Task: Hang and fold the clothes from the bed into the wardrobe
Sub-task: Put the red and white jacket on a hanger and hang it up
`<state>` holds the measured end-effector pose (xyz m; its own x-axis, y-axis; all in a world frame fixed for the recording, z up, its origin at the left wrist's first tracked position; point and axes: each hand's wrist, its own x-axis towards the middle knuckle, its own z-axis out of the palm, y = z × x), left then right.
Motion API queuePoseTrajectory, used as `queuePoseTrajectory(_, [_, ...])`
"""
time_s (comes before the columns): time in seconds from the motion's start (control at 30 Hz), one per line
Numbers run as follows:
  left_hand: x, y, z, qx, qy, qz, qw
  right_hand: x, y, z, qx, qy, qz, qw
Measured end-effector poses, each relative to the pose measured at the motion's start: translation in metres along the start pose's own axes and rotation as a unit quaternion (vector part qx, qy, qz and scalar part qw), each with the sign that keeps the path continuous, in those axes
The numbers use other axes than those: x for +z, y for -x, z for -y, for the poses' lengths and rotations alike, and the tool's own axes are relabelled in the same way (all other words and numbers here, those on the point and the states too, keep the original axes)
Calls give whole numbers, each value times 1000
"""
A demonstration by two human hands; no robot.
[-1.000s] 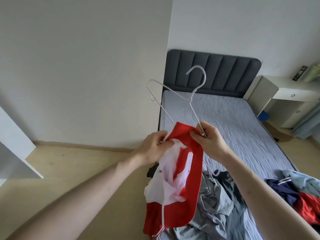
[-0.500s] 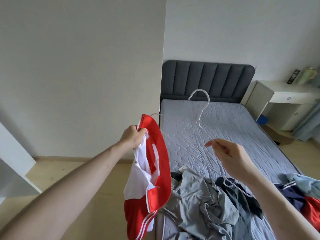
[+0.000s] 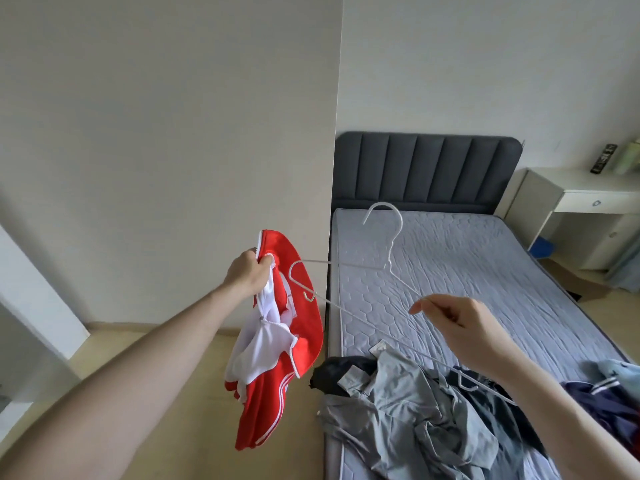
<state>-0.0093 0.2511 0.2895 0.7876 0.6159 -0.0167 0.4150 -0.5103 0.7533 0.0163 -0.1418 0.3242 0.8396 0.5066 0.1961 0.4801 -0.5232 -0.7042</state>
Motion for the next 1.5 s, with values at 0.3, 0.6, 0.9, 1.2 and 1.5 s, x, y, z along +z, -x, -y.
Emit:
queuePoseTrajectory(0.3, [-14,23,-44,156,-10,-1,988,38,-22,3,-15,12,91,996])
queuePoseTrajectory(0.6, [-18,60,-80,247,95,104,959,62,-16,13,-10,-152,26,988])
queuePoseTrajectory(0.9, [-44,64,-90,311,-221,219,898,70,7,-5,-4,-287,2,958])
queuePoseTrajectory(1.2, [-57,45,-102,447,-154,72,878,41,-4,-63,160,-444,-138,871])
queuePoseTrajectory(1.5, [-71,37,-119,460,-97,28,882,140,-2,-37,334,-330,96,878])
